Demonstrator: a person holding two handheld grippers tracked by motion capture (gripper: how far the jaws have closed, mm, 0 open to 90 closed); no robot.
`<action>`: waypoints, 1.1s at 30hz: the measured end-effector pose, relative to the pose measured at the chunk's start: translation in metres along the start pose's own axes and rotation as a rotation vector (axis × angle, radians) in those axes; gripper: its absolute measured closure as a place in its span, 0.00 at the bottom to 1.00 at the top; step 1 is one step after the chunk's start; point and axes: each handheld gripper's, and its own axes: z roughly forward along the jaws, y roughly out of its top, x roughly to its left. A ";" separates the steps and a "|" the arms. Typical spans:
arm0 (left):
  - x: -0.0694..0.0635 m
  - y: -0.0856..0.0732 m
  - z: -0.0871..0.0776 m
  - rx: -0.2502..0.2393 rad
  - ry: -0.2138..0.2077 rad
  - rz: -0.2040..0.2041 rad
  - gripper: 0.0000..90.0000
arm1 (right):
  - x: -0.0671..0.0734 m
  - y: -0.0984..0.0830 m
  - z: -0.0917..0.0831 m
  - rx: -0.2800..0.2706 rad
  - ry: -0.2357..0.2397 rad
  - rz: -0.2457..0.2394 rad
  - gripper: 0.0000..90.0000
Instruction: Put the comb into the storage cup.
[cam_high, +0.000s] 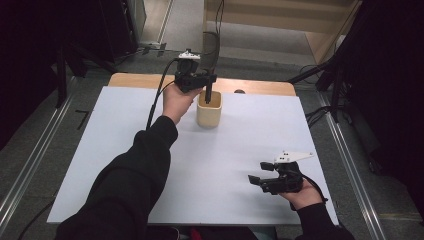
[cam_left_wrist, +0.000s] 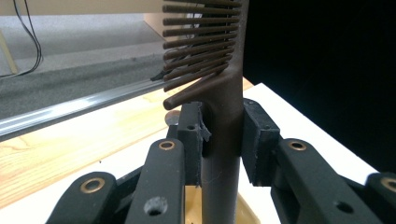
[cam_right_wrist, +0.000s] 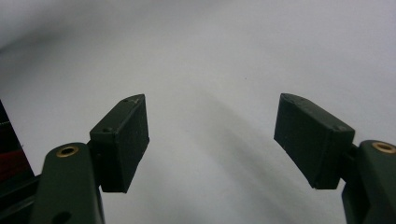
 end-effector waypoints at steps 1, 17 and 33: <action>0.000 0.000 0.001 0.003 -0.002 -0.001 0.81 | 0.000 0.000 0.000 0.000 0.000 0.000 0.27; -0.002 -0.012 0.011 0.023 0.003 0.005 0.80 | 0.000 0.000 0.000 -0.002 0.003 0.001 0.27; 0.005 -0.029 0.014 0.050 0.011 -0.003 0.80 | 0.000 0.000 0.001 0.000 0.001 -0.002 0.27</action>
